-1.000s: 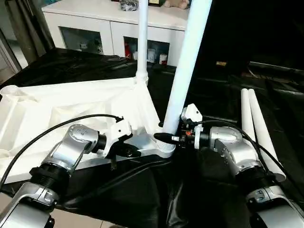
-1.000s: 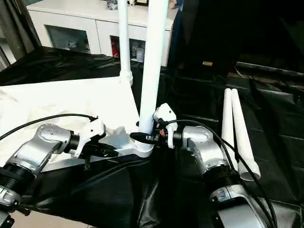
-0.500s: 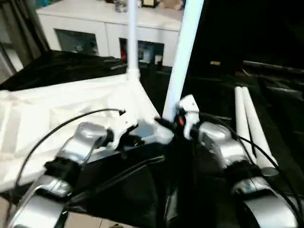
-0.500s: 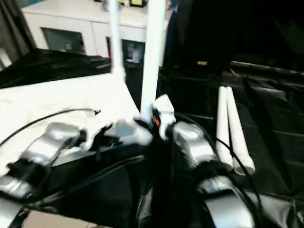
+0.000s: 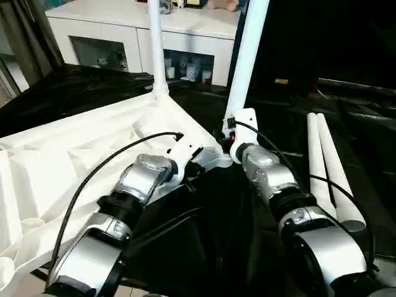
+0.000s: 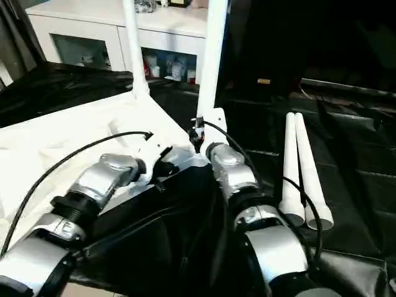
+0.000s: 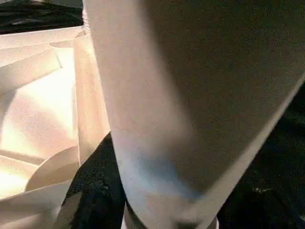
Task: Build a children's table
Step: Rotate table base
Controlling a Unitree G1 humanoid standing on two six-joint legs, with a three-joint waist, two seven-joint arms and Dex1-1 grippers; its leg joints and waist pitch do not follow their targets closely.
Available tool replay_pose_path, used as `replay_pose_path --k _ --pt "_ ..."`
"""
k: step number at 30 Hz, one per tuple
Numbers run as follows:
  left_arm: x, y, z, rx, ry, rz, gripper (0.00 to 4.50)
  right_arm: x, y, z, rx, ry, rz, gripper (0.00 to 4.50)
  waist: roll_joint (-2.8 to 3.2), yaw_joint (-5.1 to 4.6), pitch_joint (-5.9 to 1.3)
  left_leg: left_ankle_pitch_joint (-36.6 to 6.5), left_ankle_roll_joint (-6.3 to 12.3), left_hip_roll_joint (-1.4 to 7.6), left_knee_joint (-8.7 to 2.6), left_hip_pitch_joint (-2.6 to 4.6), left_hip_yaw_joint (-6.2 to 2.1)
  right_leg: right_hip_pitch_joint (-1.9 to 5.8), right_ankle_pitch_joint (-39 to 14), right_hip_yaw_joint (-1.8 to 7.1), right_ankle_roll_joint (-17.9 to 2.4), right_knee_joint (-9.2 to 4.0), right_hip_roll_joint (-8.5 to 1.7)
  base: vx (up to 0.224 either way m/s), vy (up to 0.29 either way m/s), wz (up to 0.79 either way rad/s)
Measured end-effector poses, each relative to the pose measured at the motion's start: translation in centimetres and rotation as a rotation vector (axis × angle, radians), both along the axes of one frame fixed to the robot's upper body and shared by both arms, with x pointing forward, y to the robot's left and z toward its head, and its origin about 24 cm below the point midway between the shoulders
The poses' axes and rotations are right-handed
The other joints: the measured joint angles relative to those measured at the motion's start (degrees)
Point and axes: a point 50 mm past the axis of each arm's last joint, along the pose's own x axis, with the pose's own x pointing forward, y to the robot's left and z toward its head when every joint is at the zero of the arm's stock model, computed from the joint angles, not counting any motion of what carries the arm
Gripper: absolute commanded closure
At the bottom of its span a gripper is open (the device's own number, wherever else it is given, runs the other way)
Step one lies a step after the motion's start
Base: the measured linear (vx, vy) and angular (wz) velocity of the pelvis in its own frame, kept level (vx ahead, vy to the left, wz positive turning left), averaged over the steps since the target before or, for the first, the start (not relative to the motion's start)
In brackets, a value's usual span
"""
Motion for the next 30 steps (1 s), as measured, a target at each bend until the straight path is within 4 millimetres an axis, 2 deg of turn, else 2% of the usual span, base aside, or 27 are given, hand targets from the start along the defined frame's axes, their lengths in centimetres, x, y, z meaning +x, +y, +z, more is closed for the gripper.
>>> replay_pose_path --k 14,16,18,19,24,30 --pt "0.1 0.1 0.1 -0.001 0.005 0.009 4.5 0.3 0.3 0.4 0.012 0.002 -0.005 2.58 0.01 -0.14 -0.01 0.0 -0.01 -0.01 -0.24 0.06 0.01 -0.05 0.0 0.0 0.0 -0.02 0.0 0.0 0.0 0.0" --pt "0.1 0.1 0.1 -0.002 0.004 0.009 4.5 0.3 0.3 0.4 0.014 -0.001 -0.003 1.88 0.01 -0.13 -0.01 0.0 -0.01 -0.02 -0.32 0.07 0.02 -0.06 0.0 0.0 0.0 -0.05 0.0 0.0 0.0 0.0" --pt "0.2 0.2 0.2 0.002 -0.003 0.017 4.5 0.2 0.5 0.2 0.019 0.016 0.003 1.86 0.0 -0.21 -0.01 0.0 -0.01 -0.02 -0.39 0.06 0.04 -0.1 0.0 -0.01 0.0 -0.07 0.01 0.0 0.0 0.0" --pt "0.3 0.4 0.2 0.006 -0.007 0.029 4.5 0.1 0.5 -0.2 0.027 0.032 0.004 1.61 -0.04 -0.32 0.02 0.0 -0.02 -0.01 -0.4 0.01 0.03 -0.18 0.0 0.0 0.0 -0.08 0.02 0.0 0.0 0.0" --pt "0.5 0.5 0.5 0.008 -0.014 0.042 4.5 0.0 0.6 -0.4 0.044 0.052 0.022 1.29 0.03 -0.54 0.06 0.0 -0.07 0.0 -0.52 -0.04 0.08 -0.26 0.0 0.0 0.0 -0.15 0.04 0.0 0.0 0.0" --pt "0.7 0.9 0.8 0.016 -0.039 0.033 4.5 -0.4 0.5 -1.2 0.072 0.092 0.067 0.77 0.01 -1.32 0.23 0.1 -0.05 0.0 -0.53 -0.26 0.11 -0.42 0.0 -0.01 0.0 -0.25 0.04 0.0 0.0 0.0"
